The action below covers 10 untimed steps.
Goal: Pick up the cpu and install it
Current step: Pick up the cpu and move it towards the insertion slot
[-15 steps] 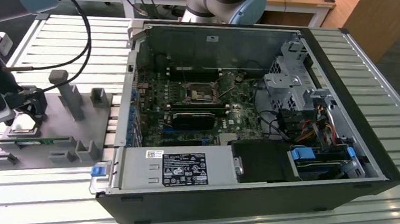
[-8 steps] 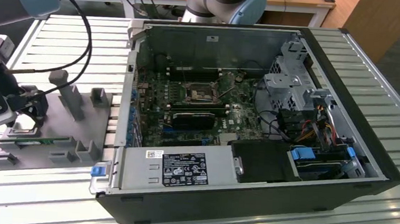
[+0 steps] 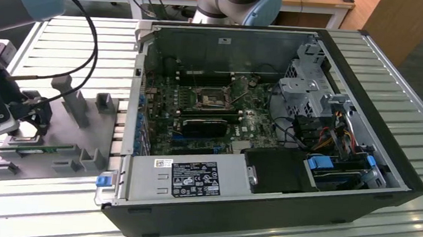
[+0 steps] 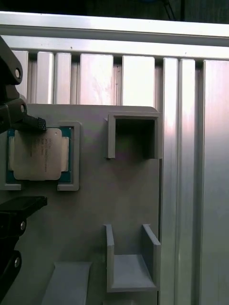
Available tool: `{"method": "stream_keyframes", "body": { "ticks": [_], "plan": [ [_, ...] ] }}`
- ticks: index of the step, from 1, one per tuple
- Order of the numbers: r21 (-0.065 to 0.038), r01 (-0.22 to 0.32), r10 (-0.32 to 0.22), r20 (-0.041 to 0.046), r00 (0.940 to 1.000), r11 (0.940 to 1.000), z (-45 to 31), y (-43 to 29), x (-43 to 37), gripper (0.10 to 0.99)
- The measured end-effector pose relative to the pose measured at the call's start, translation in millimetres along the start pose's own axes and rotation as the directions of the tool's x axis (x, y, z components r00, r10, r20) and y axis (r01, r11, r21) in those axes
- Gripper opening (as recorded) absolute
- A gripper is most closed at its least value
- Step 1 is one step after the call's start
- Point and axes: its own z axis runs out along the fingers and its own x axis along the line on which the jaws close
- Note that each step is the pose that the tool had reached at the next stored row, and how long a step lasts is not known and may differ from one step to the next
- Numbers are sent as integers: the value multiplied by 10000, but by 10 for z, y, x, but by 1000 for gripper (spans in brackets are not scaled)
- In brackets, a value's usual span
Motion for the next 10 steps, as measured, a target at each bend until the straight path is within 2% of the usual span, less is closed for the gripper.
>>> {"method": "stream_keyframes", "body": {
  "ticks": [7,8,10],
  "plan": [
    [23,-3,3,-34,10000,10000,3,2,-3,647],
    [21,-2,2,-29,10000,10000,-3,3,-4,647],
    [-25,2,-2,46,10000,10000,-31,8,-6,647]
  ]
}}
